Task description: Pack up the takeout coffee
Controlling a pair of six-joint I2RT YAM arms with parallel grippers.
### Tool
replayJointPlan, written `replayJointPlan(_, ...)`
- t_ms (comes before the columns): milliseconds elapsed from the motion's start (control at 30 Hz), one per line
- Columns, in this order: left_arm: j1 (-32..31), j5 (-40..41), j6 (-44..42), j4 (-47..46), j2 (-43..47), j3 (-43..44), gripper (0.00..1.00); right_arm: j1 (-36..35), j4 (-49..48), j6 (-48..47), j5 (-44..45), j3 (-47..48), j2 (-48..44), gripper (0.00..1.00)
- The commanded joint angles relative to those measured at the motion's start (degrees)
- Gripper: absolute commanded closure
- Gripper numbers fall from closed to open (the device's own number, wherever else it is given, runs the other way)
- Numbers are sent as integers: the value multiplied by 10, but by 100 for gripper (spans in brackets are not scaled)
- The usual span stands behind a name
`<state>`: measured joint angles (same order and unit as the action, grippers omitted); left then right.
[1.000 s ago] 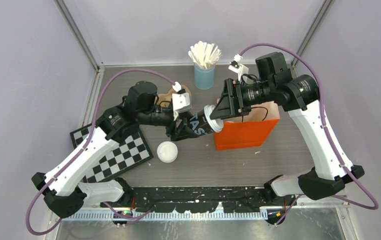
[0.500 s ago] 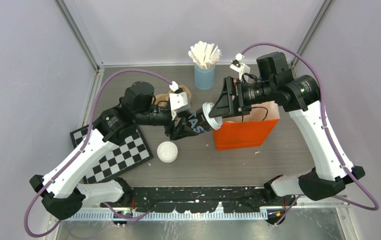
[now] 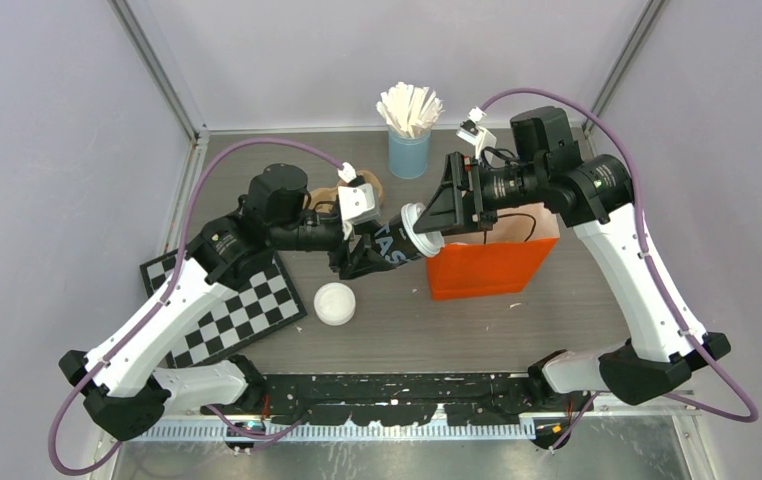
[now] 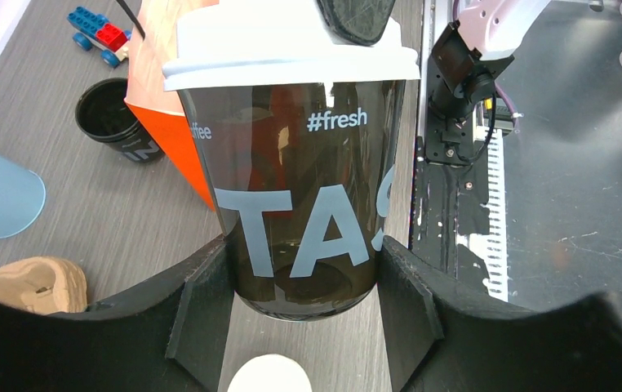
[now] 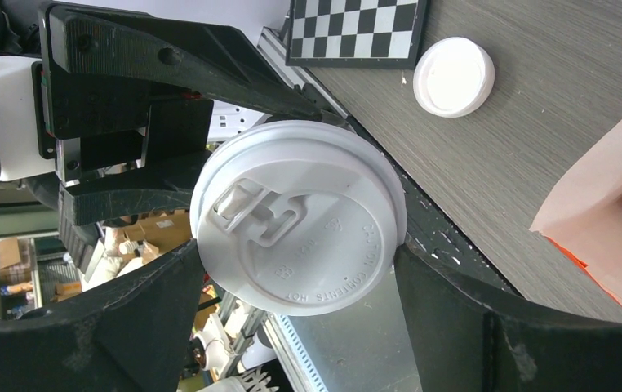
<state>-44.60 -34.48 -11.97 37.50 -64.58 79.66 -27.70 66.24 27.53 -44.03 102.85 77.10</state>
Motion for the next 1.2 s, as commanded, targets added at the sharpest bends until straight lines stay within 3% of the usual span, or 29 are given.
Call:
replayJointPlan(0, -2, -16, 8, -71, 16, 4, 51, -8, -28, 10, -4, -12, -16, 13)
replayJointPlan(167, -2, -14, 12, -74, 15, 2, 50, -10, -28, 2, 3, -16, -22, 21)
replayJointPlan(333, -2, 1, 17, -70, 16, 2, 41, -10, -34, 0, 22, -14, -29, 22)
replayJointPlan(533, -2, 39, 29, -59, 20, 3, 22, -10, -51, 9, 58, 10, -32, 23)
replayJointPlan(567, -2, 48, 34, -59, 23, 2, 16, -10, -52, 9, 69, 16, -32, 24)
replayJointPlan(600, -2, 61, 38, -59, 25, 0, 1, -10, -53, 9, 80, 23, -33, 23)
replayJointPlan(767, -2, 83, 61, -69, 26, -1, 0, -8, -56, 9, 196, 61, -48, 23)
replayJointPlan(900, -2, 88, 106, -81, 9, 1, 0, -8, -56, 12, 345, 75, -77, 23)
replayJointPlan(1033, -2, 114, 187, -110, -19, 0, 0, -8, -46, 12, 499, 83, -116, 23)
replayJointPlan(1167, -1, 183, 294, -106, -75, 40, 1, -8, -34, -5, 578, 91, -146, 23)
